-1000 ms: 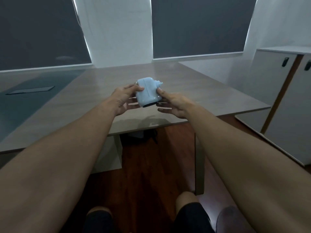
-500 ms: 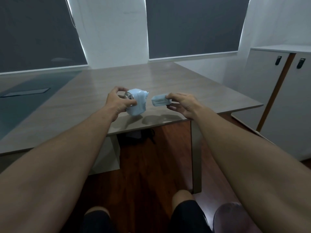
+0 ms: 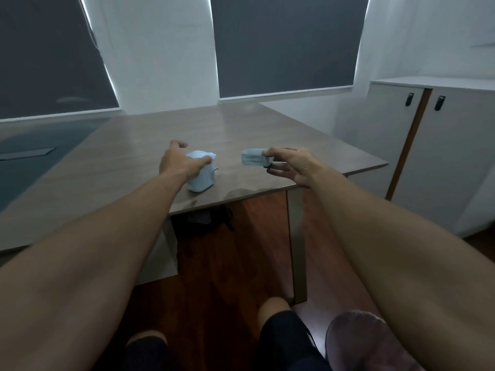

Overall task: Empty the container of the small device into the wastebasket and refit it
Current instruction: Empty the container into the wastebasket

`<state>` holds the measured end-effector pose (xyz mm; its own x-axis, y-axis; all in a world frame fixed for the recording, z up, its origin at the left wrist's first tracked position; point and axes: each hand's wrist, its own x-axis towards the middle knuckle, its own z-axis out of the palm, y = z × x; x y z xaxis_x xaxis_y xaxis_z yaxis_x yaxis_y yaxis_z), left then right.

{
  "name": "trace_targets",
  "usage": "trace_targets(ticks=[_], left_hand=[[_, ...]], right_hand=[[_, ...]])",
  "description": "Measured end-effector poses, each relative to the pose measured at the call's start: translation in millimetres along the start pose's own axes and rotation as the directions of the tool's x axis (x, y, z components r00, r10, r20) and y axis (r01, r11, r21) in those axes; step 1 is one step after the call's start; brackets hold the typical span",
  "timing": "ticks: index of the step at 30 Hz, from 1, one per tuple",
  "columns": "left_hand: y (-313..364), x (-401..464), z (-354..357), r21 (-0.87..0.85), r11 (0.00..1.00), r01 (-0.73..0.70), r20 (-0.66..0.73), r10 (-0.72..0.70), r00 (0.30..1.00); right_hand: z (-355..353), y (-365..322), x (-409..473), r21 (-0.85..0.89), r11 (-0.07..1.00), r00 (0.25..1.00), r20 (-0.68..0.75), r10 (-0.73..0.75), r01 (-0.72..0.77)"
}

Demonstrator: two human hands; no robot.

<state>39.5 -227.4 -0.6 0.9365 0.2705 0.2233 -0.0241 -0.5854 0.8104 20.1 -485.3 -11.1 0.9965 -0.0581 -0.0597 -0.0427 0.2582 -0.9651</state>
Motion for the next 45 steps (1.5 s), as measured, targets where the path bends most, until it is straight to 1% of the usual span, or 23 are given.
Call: trace_targets(ticks=[3,5,7,10,12,16,18,21,25,29,32,36,39,41,43,45], left_hand=[[32.0,-8.7,7.3,0.115,0.984,-0.134,-0.016,0.137,0.990],[54.5,-19.1,20.6,0.106,0.972,-0.212,0.008,0.212,0.977],[77.4,-32.2,40.2,0.054,0.964,-0.262,0.054,0.259,0.964],[105.6,-60.7,79.2,-0.080,0.959,-0.274,0.172,0.283,0.943],[115.4,-83.3,112.0,-0.146,0.952,-0.269,0.268,0.300,0.915],[115.7,-132.2,181.2,-0.173,0.952,-0.251,0.449,0.303,0.841],[106.3,-157.4,215.9,-0.183,0.959,-0.214,0.526,0.280,0.803],[81.0,-191.9,261.4,-0.150,0.973,-0.173,0.618,0.229,0.752],[33.0,-231.3,319.9,-0.041,0.995,-0.090,0.731,0.091,0.676],[-24.6,-269.4,367.4,0.115,0.992,-0.044,0.781,-0.063,0.622],[-67.9,-294.1,394.1,0.213,0.977,-0.028,0.804,-0.159,0.573],[-120.2,-316.8,416.6,0.336,0.941,-0.050,0.772,-0.244,0.587],[-150.5,-326.4,426.5,0.380,0.925,-0.020,0.763,-0.302,0.571],[-166.8,-329.7,430.3,0.393,0.919,-0.020,0.770,-0.317,0.553],[-177.7,-330.1,432.0,0.393,0.919,-0.020,0.771,-0.318,0.552],[-185.0,-329.6,433.3,0.385,0.923,-0.013,0.765,-0.311,0.564]], right_hand=[[-14.7,-13.0,-15.0,-0.038,0.999,0.998,-0.046,-0.030,0.028],[-30.0,-21.2,-28.9,-0.069,0.997,0.996,-0.078,-0.040,0.035],[-49.5,-28.3,-45.0,-0.098,0.995,0.994,-0.103,-0.046,0.036],[-84.2,-32.7,-73.7,-0.150,0.988,0.986,-0.158,-0.055,0.031],[-112.4,-28.3,-92.0,-0.182,0.983,0.974,-0.220,-0.045,0.004],[-177.9,-1.8,-121.3,-0.174,0.982,0.949,-0.315,0.019,-0.077],[-212.9,18.4,-132.2,-0.165,0.976,0.935,-0.346,0.074,-0.139],[-257.9,54.8,-145.5,-0.183,0.949,0.914,-0.366,0.176,-0.256],[-303.1,115.6,-158.6,-0.229,0.896,0.885,-0.372,0.280,-0.380],[-338.7,187.3,-167.6,-0.294,0.824,0.852,-0.373,0.367,-0.483],[-360.4,239.6,-170.9,-0.360,0.749,0.821,-0.377,0.428,-0.556],[-381.3,300.6,-170.8,-0.471,0.624,0.782,-0.375,0.498,-0.623],[-388.2,342.4,-168.6,-0.560,0.514,0.754,-0.387,0.531,-0.650],[-387.1,362.7,-167.3,-0.585,0.473,0.741,-0.399,0.540,-0.659],[-383.6,377.9,-164.4,-0.667,0.398,0.754,-0.402,0.519,-0.630],[-378.4,389.4,-159.6,-0.757,0.290,0.769,-0.405,0.495,-0.586]])
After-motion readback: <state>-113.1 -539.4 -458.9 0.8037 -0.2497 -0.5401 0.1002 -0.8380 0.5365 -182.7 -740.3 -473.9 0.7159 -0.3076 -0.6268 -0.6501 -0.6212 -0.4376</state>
